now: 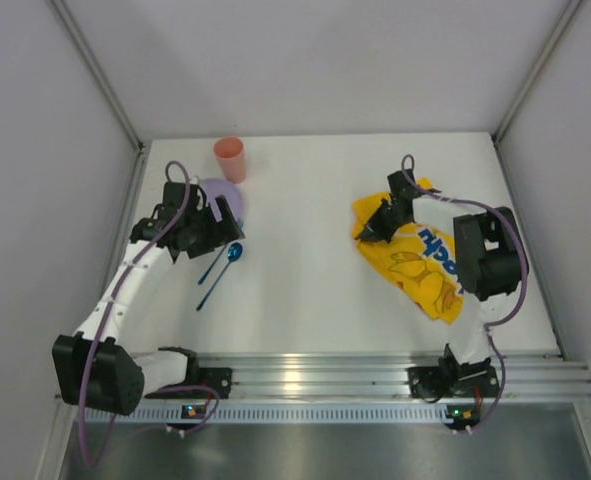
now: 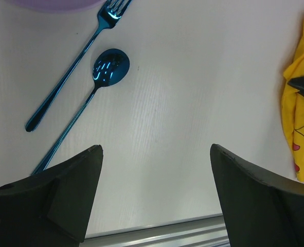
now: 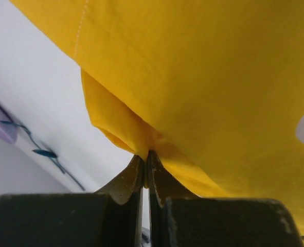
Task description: Set the dinner table for one person
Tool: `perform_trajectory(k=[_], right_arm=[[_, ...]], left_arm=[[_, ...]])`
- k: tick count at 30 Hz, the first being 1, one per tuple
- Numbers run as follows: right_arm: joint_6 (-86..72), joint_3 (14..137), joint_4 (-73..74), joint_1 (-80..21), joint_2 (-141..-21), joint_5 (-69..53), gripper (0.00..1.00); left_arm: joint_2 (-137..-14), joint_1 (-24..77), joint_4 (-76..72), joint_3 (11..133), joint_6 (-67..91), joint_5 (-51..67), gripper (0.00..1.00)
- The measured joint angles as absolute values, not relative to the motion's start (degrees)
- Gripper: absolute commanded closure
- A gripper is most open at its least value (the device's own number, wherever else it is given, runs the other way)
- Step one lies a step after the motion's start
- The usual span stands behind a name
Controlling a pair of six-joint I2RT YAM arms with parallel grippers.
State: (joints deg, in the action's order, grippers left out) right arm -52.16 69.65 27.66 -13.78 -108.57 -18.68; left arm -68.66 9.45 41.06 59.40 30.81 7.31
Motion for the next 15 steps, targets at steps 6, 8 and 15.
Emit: perform_trajectory(k=[6,8,15], right_arm=[[-66.2,68.7,14.1,-16.3,-113.3,-24.6,0.64],[-70.5,69.1,9.9,-17.2,-115.0,-26.7,0.21],[-81.7,74.4,-9.2,-18.9,-117.3,-37.3,0.00]], left_arm=[[-69.9,12.2,40.3,60.7,30.9,7.6,0.10],[-70.9,13.5,40.0,61.1,30.9,7.7,0.10],[-77.9,20.0,38.3,63.1,31.7,7.9,0.10]])
